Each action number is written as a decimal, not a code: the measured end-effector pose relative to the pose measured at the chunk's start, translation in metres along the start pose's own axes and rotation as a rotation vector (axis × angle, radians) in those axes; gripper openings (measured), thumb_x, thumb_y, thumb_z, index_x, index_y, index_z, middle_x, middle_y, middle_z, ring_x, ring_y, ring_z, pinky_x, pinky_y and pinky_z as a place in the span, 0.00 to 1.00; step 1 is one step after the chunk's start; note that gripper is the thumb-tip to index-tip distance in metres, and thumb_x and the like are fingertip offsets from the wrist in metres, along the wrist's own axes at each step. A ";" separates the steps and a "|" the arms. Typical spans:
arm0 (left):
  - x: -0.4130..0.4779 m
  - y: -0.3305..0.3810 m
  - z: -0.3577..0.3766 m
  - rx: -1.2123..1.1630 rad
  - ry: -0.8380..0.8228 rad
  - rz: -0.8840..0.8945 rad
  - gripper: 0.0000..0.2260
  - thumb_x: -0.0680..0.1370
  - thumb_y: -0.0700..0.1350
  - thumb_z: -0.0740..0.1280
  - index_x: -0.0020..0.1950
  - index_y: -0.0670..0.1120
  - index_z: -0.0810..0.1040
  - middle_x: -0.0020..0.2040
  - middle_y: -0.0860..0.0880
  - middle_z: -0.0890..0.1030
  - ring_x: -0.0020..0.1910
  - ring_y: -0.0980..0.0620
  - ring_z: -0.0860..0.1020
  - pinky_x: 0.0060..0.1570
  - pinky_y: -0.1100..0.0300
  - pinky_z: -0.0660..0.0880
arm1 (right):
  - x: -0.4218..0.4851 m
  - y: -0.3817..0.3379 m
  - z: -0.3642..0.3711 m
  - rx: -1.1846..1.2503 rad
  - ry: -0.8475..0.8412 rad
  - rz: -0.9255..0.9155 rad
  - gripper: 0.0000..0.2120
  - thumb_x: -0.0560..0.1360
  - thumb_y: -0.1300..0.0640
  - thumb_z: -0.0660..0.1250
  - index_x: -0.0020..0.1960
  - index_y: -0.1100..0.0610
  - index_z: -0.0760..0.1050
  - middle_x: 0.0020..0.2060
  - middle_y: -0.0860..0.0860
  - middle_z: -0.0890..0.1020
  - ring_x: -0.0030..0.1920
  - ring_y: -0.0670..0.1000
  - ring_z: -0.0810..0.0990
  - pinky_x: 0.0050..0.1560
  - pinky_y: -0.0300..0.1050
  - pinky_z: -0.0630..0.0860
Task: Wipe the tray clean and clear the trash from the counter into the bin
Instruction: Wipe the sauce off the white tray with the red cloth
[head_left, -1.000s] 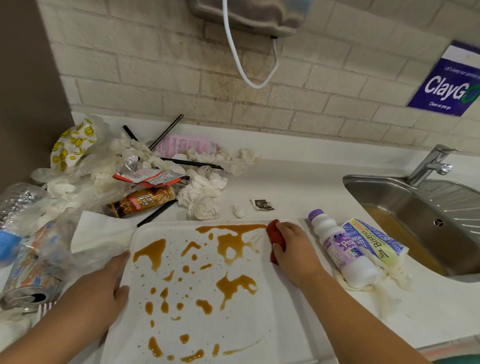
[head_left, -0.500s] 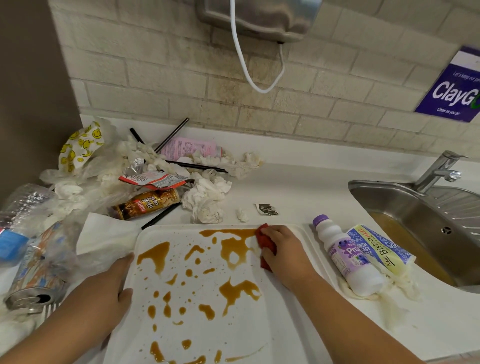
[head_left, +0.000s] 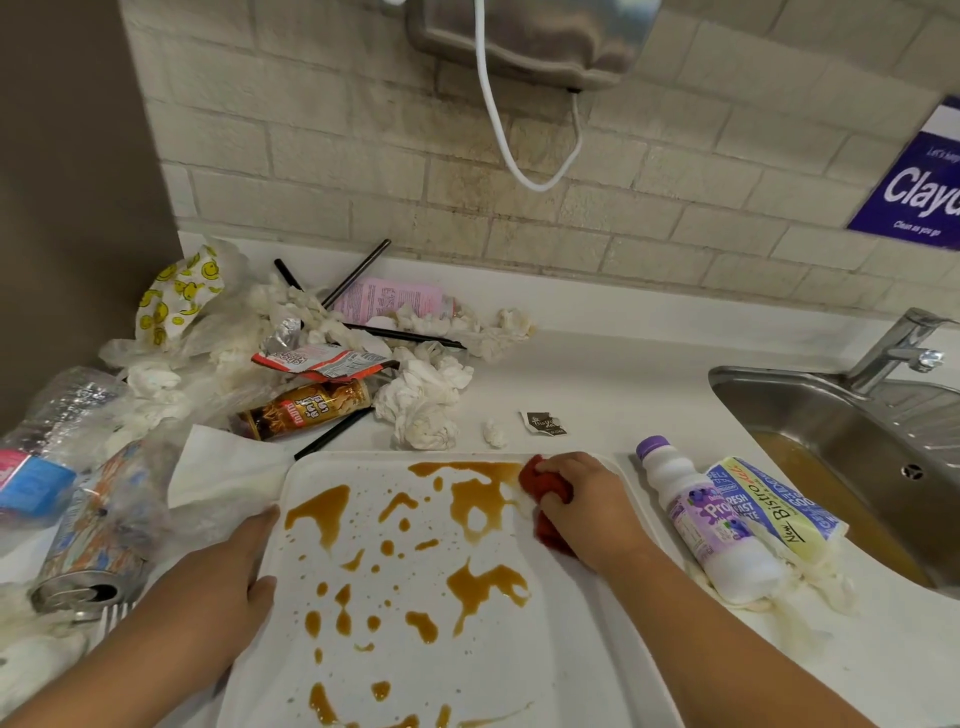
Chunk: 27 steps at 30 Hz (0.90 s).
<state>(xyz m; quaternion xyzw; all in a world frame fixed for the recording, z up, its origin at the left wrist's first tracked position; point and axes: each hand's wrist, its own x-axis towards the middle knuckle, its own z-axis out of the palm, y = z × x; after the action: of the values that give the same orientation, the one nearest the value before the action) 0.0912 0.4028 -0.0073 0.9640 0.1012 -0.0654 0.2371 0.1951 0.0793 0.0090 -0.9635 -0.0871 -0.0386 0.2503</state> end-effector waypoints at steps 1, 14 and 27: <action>-0.001 0.001 0.000 -0.006 -0.001 0.003 0.29 0.79 0.48 0.59 0.77 0.52 0.48 0.42 0.53 0.73 0.39 0.55 0.71 0.36 0.64 0.65 | 0.000 -0.001 0.002 -0.001 0.015 0.001 0.20 0.73 0.64 0.64 0.64 0.57 0.75 0.62 0.51 0.76 0.62 0.50 0.72 0.57 0.26 0.57; -0.005 0.004 -0.003 -0.010 0.000 0.013 0.29 0.79 0.47 0.59 0.76 0.52 0.49 0.38 0.55 0.70 0.38 0.56 0.71 0.35 0.66 0.65 | -0.003 -0.012 0.016 0.060 -0.114 -0.170 0.21 0.73 0.63 0.65 0.66 0.54 0.74 0.63 0.46 0.74 0.63 0.46 0.71 0.63 0.27 0.58; -0.001 0.002 0.001 0.017 0.032 -0.011 0.29 0.79 0.47 0.59 0.77 0.52 0.48 0.48 0.49 0.76 0.40 0.54 0.71 0.38 0.64 0.66 | -0.007 -0.016 0.019 0.114 -0.252 -0.290 0.22 0.71 0.65 0.66 0.63 0.51 0.77 0.62 0.42 0.75 0.62 0.41 0.70 0.64 0.25 0.59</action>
<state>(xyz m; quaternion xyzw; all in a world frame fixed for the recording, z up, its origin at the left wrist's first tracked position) 0.0907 0.4002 -0.0067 0.9663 0.1097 -0.0519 0.2271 0.1856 0.1011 -0.0008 -0.9223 -0.2577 0.0519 0.2833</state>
